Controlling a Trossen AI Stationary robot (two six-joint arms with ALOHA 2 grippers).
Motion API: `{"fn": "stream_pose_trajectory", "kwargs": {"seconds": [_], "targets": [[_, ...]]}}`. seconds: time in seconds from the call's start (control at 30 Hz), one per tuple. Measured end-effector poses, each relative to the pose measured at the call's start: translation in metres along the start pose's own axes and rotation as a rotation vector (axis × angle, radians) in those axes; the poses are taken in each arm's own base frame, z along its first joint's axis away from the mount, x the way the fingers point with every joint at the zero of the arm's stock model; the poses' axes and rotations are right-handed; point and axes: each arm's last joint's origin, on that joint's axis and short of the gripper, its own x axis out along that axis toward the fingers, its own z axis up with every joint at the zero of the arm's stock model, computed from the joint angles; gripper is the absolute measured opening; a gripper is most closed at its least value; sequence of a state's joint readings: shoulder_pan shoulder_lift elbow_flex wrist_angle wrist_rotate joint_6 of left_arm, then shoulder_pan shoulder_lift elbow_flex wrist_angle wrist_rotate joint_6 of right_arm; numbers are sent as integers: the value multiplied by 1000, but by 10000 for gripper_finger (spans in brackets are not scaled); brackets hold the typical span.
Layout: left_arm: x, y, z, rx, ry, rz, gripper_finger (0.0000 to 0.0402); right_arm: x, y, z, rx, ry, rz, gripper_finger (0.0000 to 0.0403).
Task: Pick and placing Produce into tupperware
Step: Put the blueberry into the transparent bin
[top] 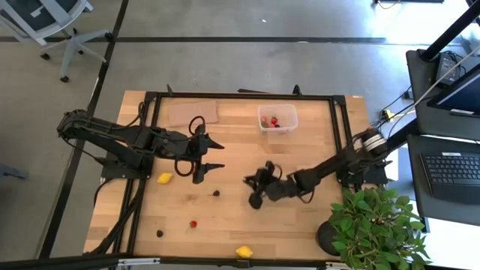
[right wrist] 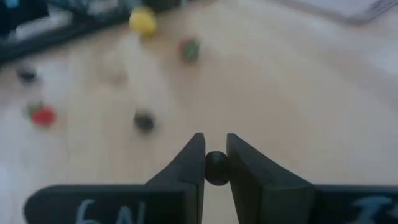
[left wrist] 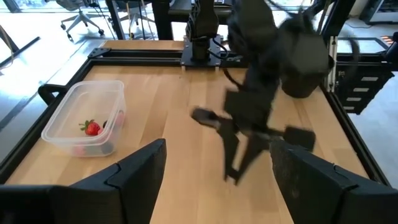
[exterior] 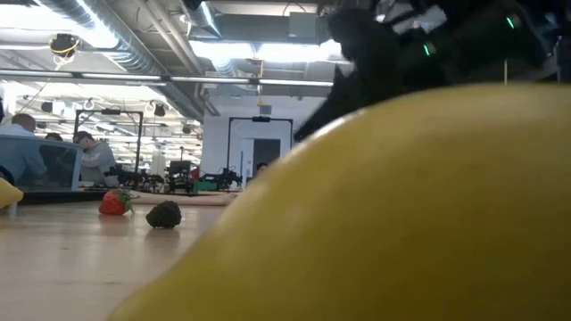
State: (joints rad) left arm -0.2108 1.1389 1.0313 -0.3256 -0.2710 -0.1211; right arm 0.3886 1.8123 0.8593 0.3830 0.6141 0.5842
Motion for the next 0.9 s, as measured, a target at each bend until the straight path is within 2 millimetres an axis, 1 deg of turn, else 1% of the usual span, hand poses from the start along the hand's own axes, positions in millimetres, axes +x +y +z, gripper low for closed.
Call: {"fn": "stream_pose_trajectory", "kwargs": {"seconds": [0.1, 0.27, 0.37, 0.47, 0.67, 0.77, 0.9], "targets": [[0, 0, 0, -2, 1, 0, 278, -7, -20, 32, 60, -21, -73, 53], [0, 0, 0, -2, 3, 0, 276, -21, -71, 75, 155, -18, -267, 53], [0, 0, 0, -2, 3, 0, 279, -29, -102, 93, 241, -1, -344, 53], [0, 0, 0, -2, 3, 0, 280, -32, -131, 109, 326, 23, -349, 53], [0, 0, 0, -2, 4, 3, 275, -29, -178, 120, 445, 121, -333, 53], [0, 0, 0, -2, 4, 4, 278, -28, -199, 117, 477, 184, -387, 53], [0, 0, 0, -2, 4, 5, 280, -30, -218, 113, 507, 253, -440, 53]]}}
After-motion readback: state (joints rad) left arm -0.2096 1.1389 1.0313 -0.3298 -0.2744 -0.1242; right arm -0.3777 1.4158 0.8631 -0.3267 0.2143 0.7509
